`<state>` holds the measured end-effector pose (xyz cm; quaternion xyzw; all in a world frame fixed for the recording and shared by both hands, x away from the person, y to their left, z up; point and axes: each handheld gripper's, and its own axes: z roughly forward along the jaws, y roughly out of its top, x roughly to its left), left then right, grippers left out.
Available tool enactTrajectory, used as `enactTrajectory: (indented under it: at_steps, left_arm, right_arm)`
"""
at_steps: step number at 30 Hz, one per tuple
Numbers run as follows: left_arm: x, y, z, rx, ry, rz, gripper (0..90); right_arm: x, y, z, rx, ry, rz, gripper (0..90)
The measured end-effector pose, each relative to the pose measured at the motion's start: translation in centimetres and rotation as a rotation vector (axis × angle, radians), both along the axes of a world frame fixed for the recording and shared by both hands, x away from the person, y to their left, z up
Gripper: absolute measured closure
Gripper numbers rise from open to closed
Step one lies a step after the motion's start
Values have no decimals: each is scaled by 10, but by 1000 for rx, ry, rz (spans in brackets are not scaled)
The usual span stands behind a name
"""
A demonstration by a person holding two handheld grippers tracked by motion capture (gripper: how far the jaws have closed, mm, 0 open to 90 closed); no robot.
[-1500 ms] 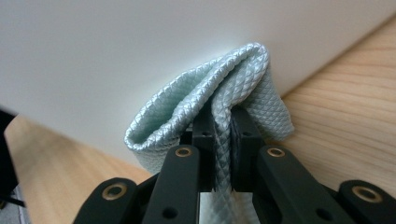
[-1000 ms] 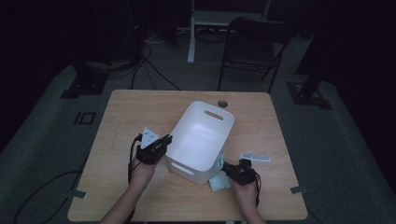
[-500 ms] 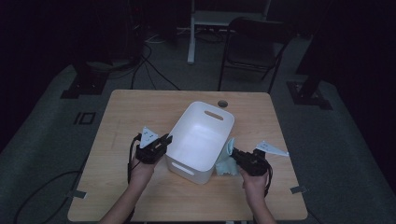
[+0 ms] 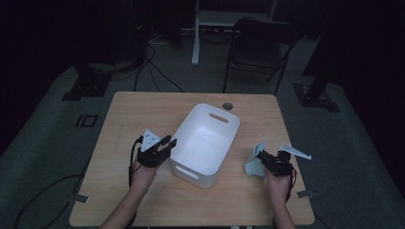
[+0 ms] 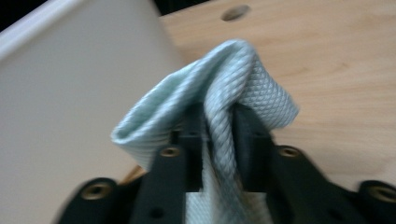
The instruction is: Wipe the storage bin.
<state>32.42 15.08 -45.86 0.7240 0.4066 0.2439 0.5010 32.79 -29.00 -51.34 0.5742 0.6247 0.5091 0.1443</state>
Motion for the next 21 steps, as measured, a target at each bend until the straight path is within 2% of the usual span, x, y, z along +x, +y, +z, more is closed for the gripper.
enactTrajectory:
  at_steps: [3,6,8,9,12,15,17,21]
  left_arm:
    - [0,2,2,-9,6,-7,610]
    - [0,4,5,-25,8,-12,529]
    - [0,5,8,-32,16,-19,462]
    - [0,5,9,-24,24,-21,441]
    - [0,10,13,-42,16,-25,381]
    - [-2,14,19,-44,8,-41,291]
    - [-5,17,22,-54,-1,-50,266]
    - [-9,26,25,-66,-7,-35,207]
  right_arm:
    - [3,-7,-2,-7,-8,-11,558]
    - [2,-8,2,-29,-14,-20,486]
    - [2,-6,7,-40,-23,-2,428]
    - [2,-4,9,-50,-18,6,359]
    - [5,2,15,-47,16,87,233]
    - [3,8,19,-57,8,137,176]
    - [2,11,20,-38,-19,168,167]
    - [0,16,21,-80,-44,170,168]
